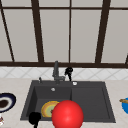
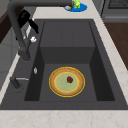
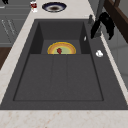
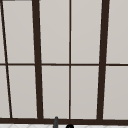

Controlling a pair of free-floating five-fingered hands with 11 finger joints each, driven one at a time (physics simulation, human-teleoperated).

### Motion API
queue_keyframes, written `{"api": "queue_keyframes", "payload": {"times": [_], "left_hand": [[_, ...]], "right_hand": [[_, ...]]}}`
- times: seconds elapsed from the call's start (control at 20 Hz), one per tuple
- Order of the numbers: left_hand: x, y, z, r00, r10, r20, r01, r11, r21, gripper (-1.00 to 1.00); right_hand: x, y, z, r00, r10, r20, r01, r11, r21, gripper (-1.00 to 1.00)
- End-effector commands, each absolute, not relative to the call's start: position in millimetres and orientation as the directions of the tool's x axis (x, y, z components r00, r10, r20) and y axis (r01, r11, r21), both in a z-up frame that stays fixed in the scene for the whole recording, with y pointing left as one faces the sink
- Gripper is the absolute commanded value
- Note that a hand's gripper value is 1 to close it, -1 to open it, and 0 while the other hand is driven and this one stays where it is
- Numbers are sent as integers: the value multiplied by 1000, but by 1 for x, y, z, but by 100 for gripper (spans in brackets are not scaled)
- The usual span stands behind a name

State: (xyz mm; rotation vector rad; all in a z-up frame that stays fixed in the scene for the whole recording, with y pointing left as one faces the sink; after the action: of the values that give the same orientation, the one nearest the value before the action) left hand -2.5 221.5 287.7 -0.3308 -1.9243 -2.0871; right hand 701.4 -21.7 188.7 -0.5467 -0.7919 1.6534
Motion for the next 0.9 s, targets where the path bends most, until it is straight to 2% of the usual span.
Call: {"api": "queue_keyframes", "payload": {"times": [0.0,0.6,0.85], "left_hand": [[-2,221,288,-934,-52,354,357,-72,931,0],[-2,221,288,-934,-52,354,357,-72,931,0],[-2,221,288,-934,-52,354,357,-72,931,0]], "right_hand": [[696,-40,199,-202,978,56,-659,-93,-747,-100],[659,-90,203,-198,977,82,-654,-69,-754,-100],[625,-99,205,-224,974,32,-591,-109,-800,-100]]}}
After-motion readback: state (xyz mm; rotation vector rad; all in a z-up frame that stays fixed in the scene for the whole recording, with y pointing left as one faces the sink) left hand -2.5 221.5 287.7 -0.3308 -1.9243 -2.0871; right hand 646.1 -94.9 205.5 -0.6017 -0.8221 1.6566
